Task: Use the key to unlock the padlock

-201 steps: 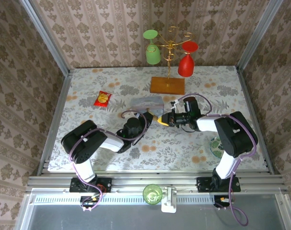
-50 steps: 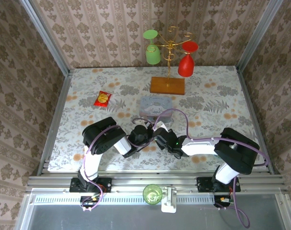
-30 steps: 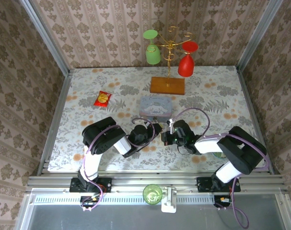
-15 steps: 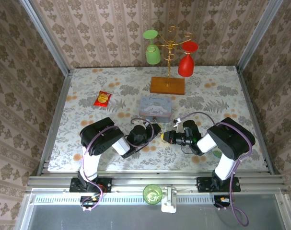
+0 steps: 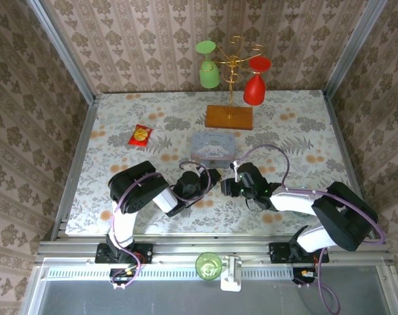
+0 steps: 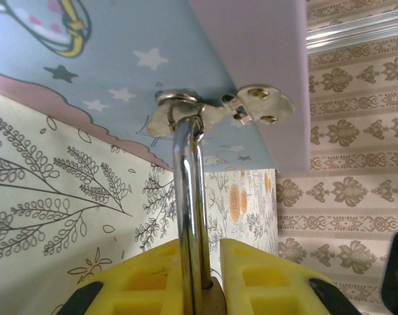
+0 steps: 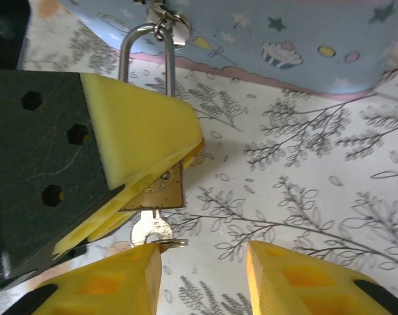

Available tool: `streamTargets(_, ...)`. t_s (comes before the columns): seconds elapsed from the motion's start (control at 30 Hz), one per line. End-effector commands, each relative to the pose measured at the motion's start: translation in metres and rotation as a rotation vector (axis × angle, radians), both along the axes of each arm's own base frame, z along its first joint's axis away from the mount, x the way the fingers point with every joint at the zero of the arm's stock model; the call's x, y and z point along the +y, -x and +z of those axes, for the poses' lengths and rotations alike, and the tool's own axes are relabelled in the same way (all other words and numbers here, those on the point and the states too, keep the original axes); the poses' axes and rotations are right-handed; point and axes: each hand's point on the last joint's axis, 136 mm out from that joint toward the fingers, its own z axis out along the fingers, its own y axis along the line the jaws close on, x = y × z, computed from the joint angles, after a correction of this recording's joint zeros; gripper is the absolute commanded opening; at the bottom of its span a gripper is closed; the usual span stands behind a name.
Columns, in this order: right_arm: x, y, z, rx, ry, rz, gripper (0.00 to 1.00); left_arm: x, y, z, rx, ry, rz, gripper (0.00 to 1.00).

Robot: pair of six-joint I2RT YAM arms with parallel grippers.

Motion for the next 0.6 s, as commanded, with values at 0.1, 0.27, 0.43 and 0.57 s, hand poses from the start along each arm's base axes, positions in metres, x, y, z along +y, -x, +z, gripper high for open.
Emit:
streamTargets(0.1,-0.024,0.005,-0.007,-0.119,0.366,0.022,0.44,-0.006,0.002,0.023,-0.036,0.060,-0.019,0.08)
streamTargets(0.27,-0.009,0.002,0.004,-0.238,0.513,0.092,0.48,-0.006,0.002,0.023,-0.034,0.063,-0.017,0.08)
streamTargets(0.43,0.002,-0.005,0.009,-0.311,0.591,0.109,0.49,-0.007,0.003,0.022,-0.026,0.064,-0.022,0.08)
streamTargets(0.57,0.012,-0.011,0.013,-0.339,0.560,0.103,0.38,-0.009,0.003,0.024,-0.025,0.073,-0.027,0.08)
